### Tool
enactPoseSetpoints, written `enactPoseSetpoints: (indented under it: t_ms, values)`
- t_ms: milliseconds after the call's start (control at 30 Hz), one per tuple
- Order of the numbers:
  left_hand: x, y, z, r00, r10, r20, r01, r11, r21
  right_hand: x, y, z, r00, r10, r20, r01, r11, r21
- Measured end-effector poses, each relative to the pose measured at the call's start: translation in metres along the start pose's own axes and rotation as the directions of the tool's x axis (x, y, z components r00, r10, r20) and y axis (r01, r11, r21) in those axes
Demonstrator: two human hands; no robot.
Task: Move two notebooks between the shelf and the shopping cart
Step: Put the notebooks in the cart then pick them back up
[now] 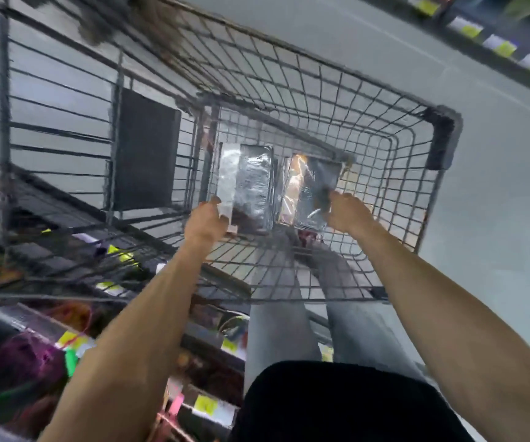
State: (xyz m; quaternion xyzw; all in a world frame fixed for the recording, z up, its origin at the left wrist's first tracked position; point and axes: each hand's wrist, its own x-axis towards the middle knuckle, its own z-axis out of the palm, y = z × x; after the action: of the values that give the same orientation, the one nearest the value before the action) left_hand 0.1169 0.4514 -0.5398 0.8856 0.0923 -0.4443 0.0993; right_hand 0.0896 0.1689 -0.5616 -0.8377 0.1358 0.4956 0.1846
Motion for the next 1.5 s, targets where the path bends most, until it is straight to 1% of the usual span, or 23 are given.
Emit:
enactPoseSetpoints:
  t_ms: [67,133,267,333,467,567,667,733,867,1000,1100,1167,1233,1300,1433,1500]
  values:
    - [0.019,-0.005,0.008,1.000,-0.028,0.009,0.028,1.000,-0.013,0.015,-0.001,0.010,0.999,0.028,-0.016,-0.027,0.996,0.080]
    - [0.035,-0.012,0.017,0.997,-0.069,0.023,0.070,0.996,-0.061,0.028,-0.001,0.021,0.998,0.061,-0.027,-0.057,0.988,0.143]
    - [0.059,-0.021,0.034,0.986,-0.157,0.057,0.164,0.977,-0.137,0.045,-0.002,0.042,0.990,0.131,-0.049,-0.117,0.969,0.218]
    - [0.067,-0.021,0.039,0.976,-0.192,0.101,0.208,0.963,-0.172,0.051,-0.003,0.049,0.982,0.171,-0.074,-0.150,0.960,0.235]
    - [0.090,-0.031,0.055,0.972,-0.202,0.123,0.225,0.951,-0.212,0.063,-0.003,0.061,0.964,0.234,-0.127,-0.197,0.948,0.252]
    - [0.091,-0.024,0.057,0.963,-0.229,0.145,0.257,0.939,-0.227,0.065,-0.004,0.069,0.955,0.257,-0.150,-0.211,0.940,0.270]
    - [0.097,-0.026,0.064,0.952,-0.264,0.156,0.294,0.931,-0.218,0.064,-0.002,0.081,0.939,0.265,-0.218,-0.181,0.922,0.341]
    - [0.100,-0.029,0.067,0.946,-0.279,0.164,0.314,0.917,-0.247,0.063,0.001,0.087,0.934,0.251,-0.255,-0.145,0.917,0.371]
    - [0.091,-0.027,0.059,0.936,-0.293,0.195,0.342,0.889,-0.306,0.056,0.004,0.089,0.924,0.285,-0.254,-0.134,0.866,0.482]
    - [0.077,-0.031,0.048,0.945,-0.277,0.172,0.321,0.885,-0.338,0.040,0.004,0.088,0.916,0.283,-0.286,-0.097,0.845,0.526]
    - [0.062,-0.031,0.037,0.962,-0.221,0.157,0.266,0.885,-0.383,0.023,-0.001,0.081,0.895,0.243,-0.374,-0.009,0.848,0.530]
    - [0.053,-0.027,0.030,0.970,-0.191,0.149,0.238,0.862,-0.448,0.012,-0.004,0.074,0.881,0.238,-0.409,0.028,0.836,0.547]
    - [0.044,-0.025,0.024,0.982,-0.155,0.105,0.188,0.824,-0.535,0.002,-0.009,0.065,0.874,0.228,-0.429,0.086,0.798,0.597]
    - [0.034,-0.022,0.016,0.993,-0.099,0.062,0.115,0.736,-0.667,-0.007,-0.014,0.052,0.863,0.213,-0.459,0.155,0.753,0.640]
    - [0.018,-0.003,-0.008,0.996,-0.088,-0.032,0.023,0.555,-0.831,-0.018,-0.022,0.031,0.833,0.208,-0.512,0.183,0.769,0.612]
    - [0.011,0.010,-0.020,0.996,-0.084,-0.042,0.006,0.506,-0.863,-0.027,-0.023,0.021,0.829,0.191,-0.526,0.184,0.795,0.578]
